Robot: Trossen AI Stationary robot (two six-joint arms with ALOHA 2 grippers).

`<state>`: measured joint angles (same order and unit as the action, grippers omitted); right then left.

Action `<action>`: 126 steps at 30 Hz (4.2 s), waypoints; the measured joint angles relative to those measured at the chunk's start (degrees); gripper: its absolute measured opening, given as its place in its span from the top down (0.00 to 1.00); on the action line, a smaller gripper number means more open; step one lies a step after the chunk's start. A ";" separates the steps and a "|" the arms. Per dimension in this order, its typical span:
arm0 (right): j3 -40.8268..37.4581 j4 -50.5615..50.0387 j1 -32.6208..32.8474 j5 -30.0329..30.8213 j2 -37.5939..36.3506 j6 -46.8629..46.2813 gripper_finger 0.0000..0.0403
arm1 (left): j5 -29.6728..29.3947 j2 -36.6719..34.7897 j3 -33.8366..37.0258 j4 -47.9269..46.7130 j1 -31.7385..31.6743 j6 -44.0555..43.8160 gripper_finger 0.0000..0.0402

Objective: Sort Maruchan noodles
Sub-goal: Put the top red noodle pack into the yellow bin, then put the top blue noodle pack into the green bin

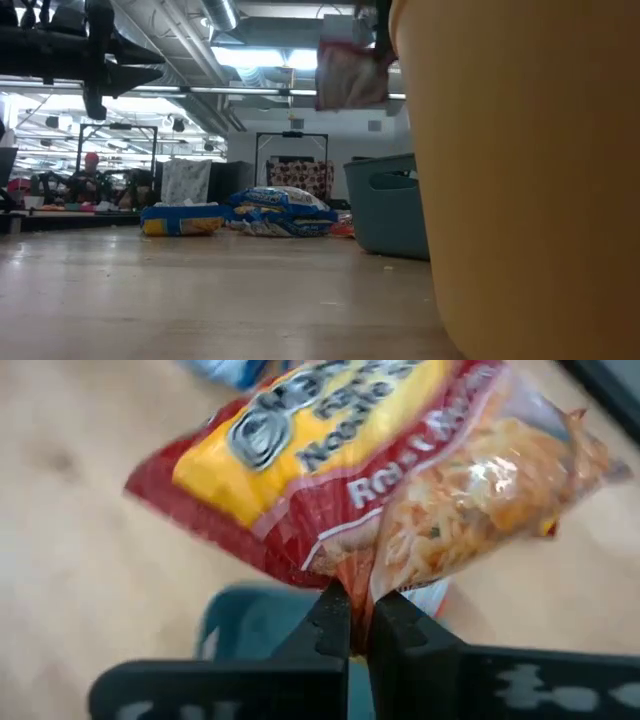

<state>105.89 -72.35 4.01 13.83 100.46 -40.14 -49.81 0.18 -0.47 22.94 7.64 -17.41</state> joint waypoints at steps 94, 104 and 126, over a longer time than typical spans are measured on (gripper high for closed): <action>-14.19 14.33 48.03 -2.98 13.42 4.11 0.72 | 7.53 0.00 0.00 -1.55 0.00 -1.51 0.73; -9.22 2.23 42.09 -3.42 10.30 5.39 0.48 | 7.51 0.00 0.00 -1.51 -0.02 -1.82 0.73; -5.44 23.96 0.16 -4.07 5.89 26.09 0.34 | 7.97 0.00 0.00 -1.47 0.00 -4.98 0.73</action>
<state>100.44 -48.39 4.17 9.75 106.36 -14.05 -41.85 0.19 -0.47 21.47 7.64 -22.39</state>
